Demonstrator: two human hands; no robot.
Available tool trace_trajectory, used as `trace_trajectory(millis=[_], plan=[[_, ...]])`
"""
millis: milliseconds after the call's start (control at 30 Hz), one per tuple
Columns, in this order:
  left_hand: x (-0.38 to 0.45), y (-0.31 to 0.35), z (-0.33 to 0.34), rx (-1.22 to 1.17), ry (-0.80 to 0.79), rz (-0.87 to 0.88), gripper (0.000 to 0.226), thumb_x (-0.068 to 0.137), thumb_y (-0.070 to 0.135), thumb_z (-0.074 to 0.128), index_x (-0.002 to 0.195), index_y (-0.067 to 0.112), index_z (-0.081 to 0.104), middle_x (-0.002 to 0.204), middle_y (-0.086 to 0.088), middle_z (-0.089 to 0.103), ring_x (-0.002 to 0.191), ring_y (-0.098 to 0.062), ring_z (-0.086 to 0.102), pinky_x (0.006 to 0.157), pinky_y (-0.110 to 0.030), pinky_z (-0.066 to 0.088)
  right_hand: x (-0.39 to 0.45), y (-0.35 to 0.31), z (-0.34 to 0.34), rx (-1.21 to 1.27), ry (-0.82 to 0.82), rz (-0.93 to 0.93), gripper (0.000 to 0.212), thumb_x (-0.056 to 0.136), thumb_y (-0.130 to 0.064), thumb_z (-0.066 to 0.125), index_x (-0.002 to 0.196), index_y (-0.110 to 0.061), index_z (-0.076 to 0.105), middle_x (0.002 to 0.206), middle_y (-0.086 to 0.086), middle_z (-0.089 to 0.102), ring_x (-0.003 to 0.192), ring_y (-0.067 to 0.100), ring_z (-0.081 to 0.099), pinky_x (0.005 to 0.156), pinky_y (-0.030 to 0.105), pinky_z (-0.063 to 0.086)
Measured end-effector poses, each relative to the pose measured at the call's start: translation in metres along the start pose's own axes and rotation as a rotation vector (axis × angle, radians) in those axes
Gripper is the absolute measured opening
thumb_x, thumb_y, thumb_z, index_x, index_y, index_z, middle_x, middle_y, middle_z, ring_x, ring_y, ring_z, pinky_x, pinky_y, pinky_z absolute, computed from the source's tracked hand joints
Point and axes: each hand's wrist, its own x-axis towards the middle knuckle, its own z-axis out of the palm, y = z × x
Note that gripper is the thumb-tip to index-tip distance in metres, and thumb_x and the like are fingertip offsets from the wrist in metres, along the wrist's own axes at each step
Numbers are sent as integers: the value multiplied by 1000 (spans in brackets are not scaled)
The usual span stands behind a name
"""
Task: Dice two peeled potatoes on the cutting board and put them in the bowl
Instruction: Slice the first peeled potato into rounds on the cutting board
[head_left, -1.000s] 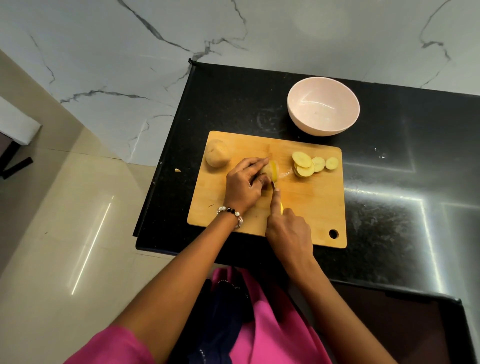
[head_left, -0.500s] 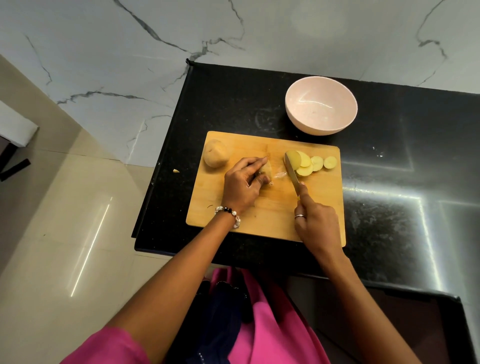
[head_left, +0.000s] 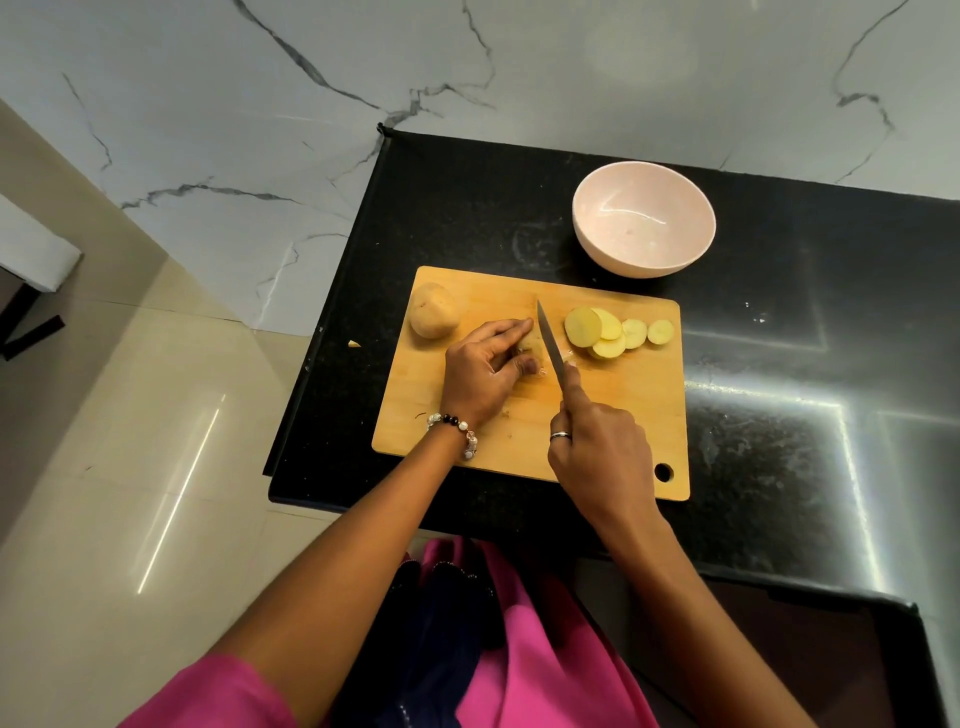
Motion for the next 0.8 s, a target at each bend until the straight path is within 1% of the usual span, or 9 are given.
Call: trace_trajectory(millis=[100, 267, 533, 700, 800], plan=[[0, 0, 0, -8, 0, 5, 47, 75, 12, 77, 119, 2, 63, 119, -8, 63, 109, -8, 57, 91, -18, 50, 0, -3, 0, -39, -13, 5, 58, 97, -23, 37, 151, -21, 16, 83, 10, 61, 72, 28, 57, 56, 33, 39], [0, -1, 0, 9, -5, 21, 46, 76, 12, 76, 119, 3, 62, 120, -9, 63, 110, -10, 58, 92, -20, 50, -2, -11, 3, -111, -34, 26, 59, 98, -23, 34, 152, -20, 9, 88, 10, 59, 76, 30, 58, 58, 32, 38], [0, -1, 0, 19, -3, 27, 45, 77, 11, 74, 120, 3, 62, 120, -9, 63, 109, -9, 57, 91, -19, 50, -2, -15, -1, -150, -38, 20, 61, 97, -21, 35, 152, -19, 7, 90, 10, 59, 77, 30, 57, 57, 32, 35], [0, -1, 0, 15, 1, 30, 45, 77, 12, 75, 119, 4, 62, 119, -8, 63, 109, -6, 56, 90, -15, 49, -1, -15, 1, -151, -29, 20, 62, 97, -21, 35, 152, -18, 8, 88, 10, 58, 75, 30, 57, 56, 32, 36], [1, -1, 0, 12, 6, 31, 45, 77, 12, 75, 119, 4, 63, 119, -9, 63, 109, -7, 57, 90, -16, 49, -1, -15, 1, -170, -32, 28, 61, 97, -20, 35, 152, -17, 8, 82, 8, 51, 74, 30, 58, 56, 33, 37]])
